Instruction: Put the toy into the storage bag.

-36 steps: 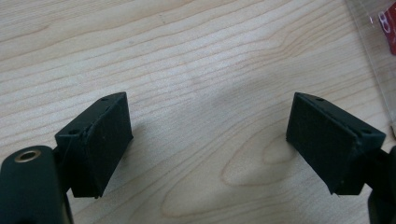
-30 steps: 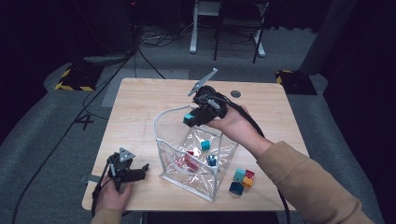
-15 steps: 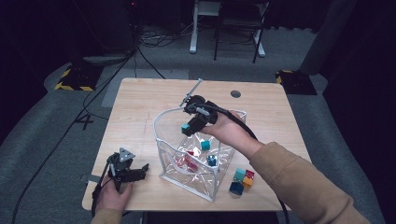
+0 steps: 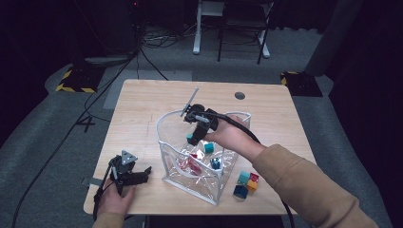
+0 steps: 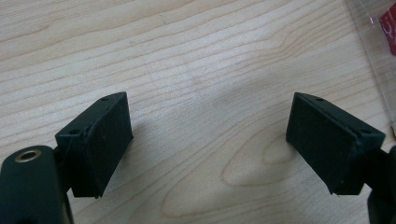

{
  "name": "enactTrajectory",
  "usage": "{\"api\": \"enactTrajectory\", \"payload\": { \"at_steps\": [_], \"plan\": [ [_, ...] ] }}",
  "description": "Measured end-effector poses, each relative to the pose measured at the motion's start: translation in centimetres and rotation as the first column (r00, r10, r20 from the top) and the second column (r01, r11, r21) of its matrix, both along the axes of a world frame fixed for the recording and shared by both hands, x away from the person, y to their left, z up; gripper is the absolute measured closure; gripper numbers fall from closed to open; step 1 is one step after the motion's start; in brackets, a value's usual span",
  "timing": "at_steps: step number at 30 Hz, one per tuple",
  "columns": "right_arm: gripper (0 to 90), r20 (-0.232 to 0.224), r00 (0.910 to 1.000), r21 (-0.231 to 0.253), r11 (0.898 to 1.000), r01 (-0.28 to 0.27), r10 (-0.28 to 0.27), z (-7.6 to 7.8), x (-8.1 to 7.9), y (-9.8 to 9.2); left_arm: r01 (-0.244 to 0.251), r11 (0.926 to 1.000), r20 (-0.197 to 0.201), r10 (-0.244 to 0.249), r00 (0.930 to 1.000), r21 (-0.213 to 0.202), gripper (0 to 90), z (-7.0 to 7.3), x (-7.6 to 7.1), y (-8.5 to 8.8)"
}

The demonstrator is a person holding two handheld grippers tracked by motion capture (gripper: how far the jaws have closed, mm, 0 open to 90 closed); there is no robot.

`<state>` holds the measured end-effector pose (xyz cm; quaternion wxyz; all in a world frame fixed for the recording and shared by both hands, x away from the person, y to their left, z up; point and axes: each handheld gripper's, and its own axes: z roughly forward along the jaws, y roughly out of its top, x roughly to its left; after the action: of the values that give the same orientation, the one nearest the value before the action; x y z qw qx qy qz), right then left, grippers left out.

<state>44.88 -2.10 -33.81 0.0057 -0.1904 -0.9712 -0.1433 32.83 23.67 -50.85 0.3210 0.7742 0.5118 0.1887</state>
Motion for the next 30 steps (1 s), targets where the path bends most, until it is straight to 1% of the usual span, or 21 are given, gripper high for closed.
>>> {"api": "enactTrajectory", "payload": {
  "at_steps": [2,4,5,6,10,11,12,13,17,18,20,25,30],
  "plan": [
    [56.8,-0.002,1.0,0.001,1.0,-0.002,0.002,-0.1,-0.1,0.1,0.0,1.0,0.0,0.0,1.0,0.0,14.7,0.0,0.0,0.0],
    [55.7,0.009,0.9998,0.005,1.0,-0.018,0.018,-0.1,-0.3,0.0,0.0,1.0,0.0,0.0,1.0,0.0,14.7,0.0,0.0,0.0],
    [51.3,0.026,0.9993,0.015,1.0,-0.026,0.025,0.0,-0.3,0.0,0.001,1.0,0.001,-0.001,1.0,0.003,14.6,0.0,0.0,0.0],
    [50.2,0.041,0.9988,0.031,0.999,-0.03,0.029,0.2,-0.5,-0.1,0.001,1.0,-0.001,-0.001,1.0,0.001,14.7,0.0,0.0,0.0],
    [48.5,0.058,0.998,0.078,0.996,-0.031,0.026,1.1,-0.7,-0.8,0.001,1.0,0.001,-0.001,1.0,0.004,14.7,0.0,0.0,0.0],
    [48.2,0.058,0.9981,0.096,0.995,-0.027,0.021,1.4,-0.9,-1.0,0.001,1.0,0.001,-0.001,1.0,0.004,14.7,0.0,0.0,0.0],
    [47.9,0.067,0.9976,0.114,0.993,-0.028,0.02,1.8,-1.0,-1.3,0.001,1.0,0.001,-0.001,1.0,0.004,14.7,0.0,0.0,0.0],
    [47.6,0.079,0.9967,0.142,0.989,-0.031,0.02,2.2,-1.2,-1.8,0.002,1.0,-0.001,-0.002,1.0,0.005,14.7,0.0,0.0,0.0],
    [47.7,0.101,0.9948,0.203,0.979,-0.036,0.015,3.4,-2.1,-3.3,0.002,1.0,0.0,-0.002,1.0,0.004,14.7,0.0,0.0,0.0],
    [47.7,0.109,0.994,0.228,0.973,-0.033,0.008,3.9,-2.3,-4.1,0.001,1.0,0.0,-0.001,1.0,0.003,14.7,0.0,0.0,0.0],
    [47.7,0.113,0.9936,0.25,0.968,-0.026,-0.002,4.4,-2.6,-5.0,0.001,1.0,0.0,-0.001,1.0,0.004,14.7,0.0,0.0,0.0],
    [47.6,0.124,0.9918,0.309,0.951,-0.008,-0.031,5.5,-3.4,-7.7,0.002,1.0,0.0,-0.002,1.0,0.003,14.7,0.0,0.0,0.0],
    [47.6,0.137,0.9887,0.366,0.93,0.005,-0.059,6.6,-4.4,-10.4,0.001,1.0,0.0,-0.001,1.0,0.004,14.8,0.0,0.0,0.0]
  ]
}}
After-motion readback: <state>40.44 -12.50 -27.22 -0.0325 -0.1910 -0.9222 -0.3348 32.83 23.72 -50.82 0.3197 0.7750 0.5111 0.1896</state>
